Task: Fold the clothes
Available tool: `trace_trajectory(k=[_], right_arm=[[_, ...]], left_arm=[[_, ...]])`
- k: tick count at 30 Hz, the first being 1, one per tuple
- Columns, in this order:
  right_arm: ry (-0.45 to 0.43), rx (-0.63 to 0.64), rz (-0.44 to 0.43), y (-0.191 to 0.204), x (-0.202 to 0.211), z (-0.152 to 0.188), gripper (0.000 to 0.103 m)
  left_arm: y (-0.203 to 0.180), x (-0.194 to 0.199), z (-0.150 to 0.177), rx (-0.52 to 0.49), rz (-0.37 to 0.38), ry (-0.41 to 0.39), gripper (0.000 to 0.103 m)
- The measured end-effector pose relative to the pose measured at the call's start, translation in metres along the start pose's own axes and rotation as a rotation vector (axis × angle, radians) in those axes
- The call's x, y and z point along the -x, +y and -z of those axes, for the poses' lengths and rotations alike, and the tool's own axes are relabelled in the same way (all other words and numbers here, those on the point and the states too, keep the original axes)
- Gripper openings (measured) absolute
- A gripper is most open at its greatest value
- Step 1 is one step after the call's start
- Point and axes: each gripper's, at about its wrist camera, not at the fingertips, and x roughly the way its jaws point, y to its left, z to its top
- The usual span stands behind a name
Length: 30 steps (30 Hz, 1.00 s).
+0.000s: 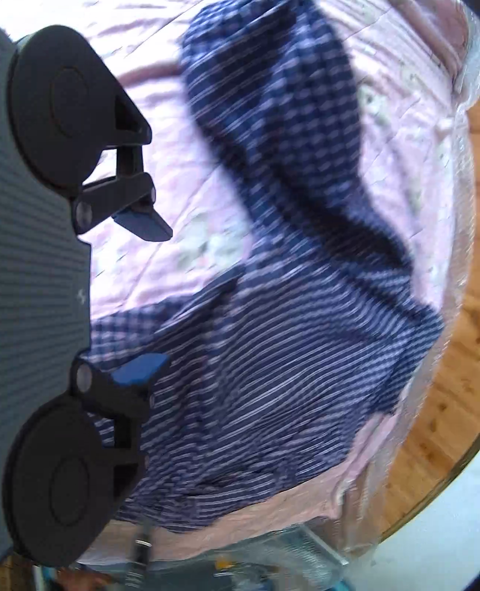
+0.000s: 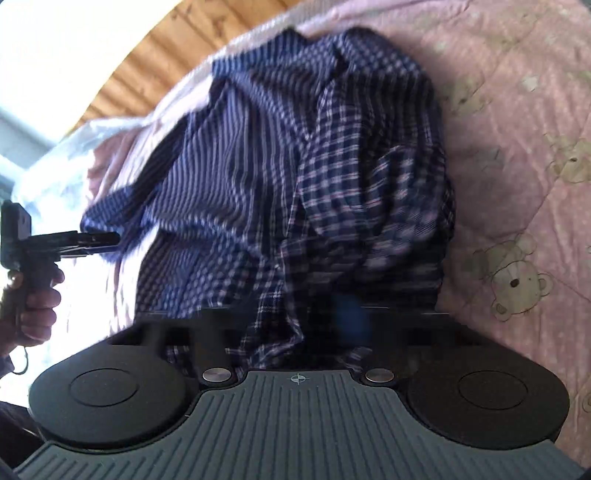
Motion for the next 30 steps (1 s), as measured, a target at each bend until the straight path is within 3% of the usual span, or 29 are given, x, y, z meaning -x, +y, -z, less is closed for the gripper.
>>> trace_trajectory(k=[1,3,6,8,9,10,11,12,13,14,15,16,17,18,20,22,24,27,29,30], right_arm=[[-0.033,-0.005,0.032,-0.008,0.012,-0.008,0.0],[-0.144,-0.011,0.208,-0.032,0.055,-0.026,0.0],[-0.208,0.03,0.622,-0.07,0.089,-0.035,0.0],[-0.19,-0.016,0.722,-0.083,0.097,-0.03,0.006],[-0.195,-0.05,0.666,-0.077,0.102,-0.026,0.008],[-0.218,-0.065,0.565,-0.059,0.102,-0.015,0.025],[-0.244,-0.076,0.459,-0.041,0.1,-0.004,0.073],[-0.255,-0.077,0.377,-0.022,0.092,0.012,0.094],[-0.257,-0.069,0.301,-0.002,0.075,0.029,0.101],[-0.209,-0.058,0.248,0.016,0.049,0.043,0.1],[-0.152,-0.046,0.199,0.034,0.022,0.058,0.099],[-0.107,-0.031,0.189,0.045,0.0,0.067,0.089],[-0.065,-0.015,0.186,0.053,-0.021,0.076,0.048],[-0.036,-0.007,0.202,0.055,-0.029,0.08,0.019],[-0.12,-0.029,0.235,0.052,-0.004,0.077,0.006],[-0.25,-0.036,0.307,0.042,0.051,0.065,0.006],[-0.351,-0.049,0.439,0.023,0.103,0.055,0.006],[-0.385,-0.105,0.699,-0.019,0.133,0.046,0.008],[-0.32,-0.186,0.849,-0.048,0.122,0.048,0.043],[-0.317,-0.219,0.872,-0.049,0.119,0.055,0.045]], left_arm=[[-0.009,0.0,0.008,-0.034,-0.002,-0.006,0.068],[-0.024,0.0,0.023,-0.086,-0.003,-0.02,0.07],[-0.039,0.001,0.046,-0.144,-0.011,-0.041,0.077],[-0.048,0.002,0.06,-0.175,-0.029,-0.054,0.08],[-0.05,0.002,0.067,-0.179,-0.024,-0.065,0.083],[-0.052,0.001,0.074,-0.172,-0.015,-0.075,0.092],[-0.054,-0.001,0.079,-0.15,0.0,-0.084,0.096],[-0.057,-0.005,0.083,-0.137,0.012,-0.092,0.097],[-0.063,-0.01,0.085,-0.136,0.022,-0.1,0.096],[-0.068,-0.016,0.087,-0.136,0.032,-0.107,0.088],[-0.073,-0.021,0.087,-0.141,0.033,-0.105,0.07],[-0.076,-0.026,0.084,-0.144,0.021,-0.082,0.005],[-0.073,-0.025,0.078,-0.121,0.008,-0.063,0.003],[-0.065,-0.014,0.07,-0.079,0.012,-0.083,0.002],[-0.037,0.032,0.054,-0.003,0.05,-0.164,0.002],[0.0,0.078,0.045,0.08,0.079,-0.209,0.002],[0.035,0.105,0.041,0.137,0.076,-0.223,0.002],[0.072,0.092,0.04,0.163,0.053,-0.124,0.01],[0.078,0.071,0.05,0.132,-0.058,-0.058,0.024],[0.078,0.065,0.058,0.121,-0.098,-0.048,0.027]])
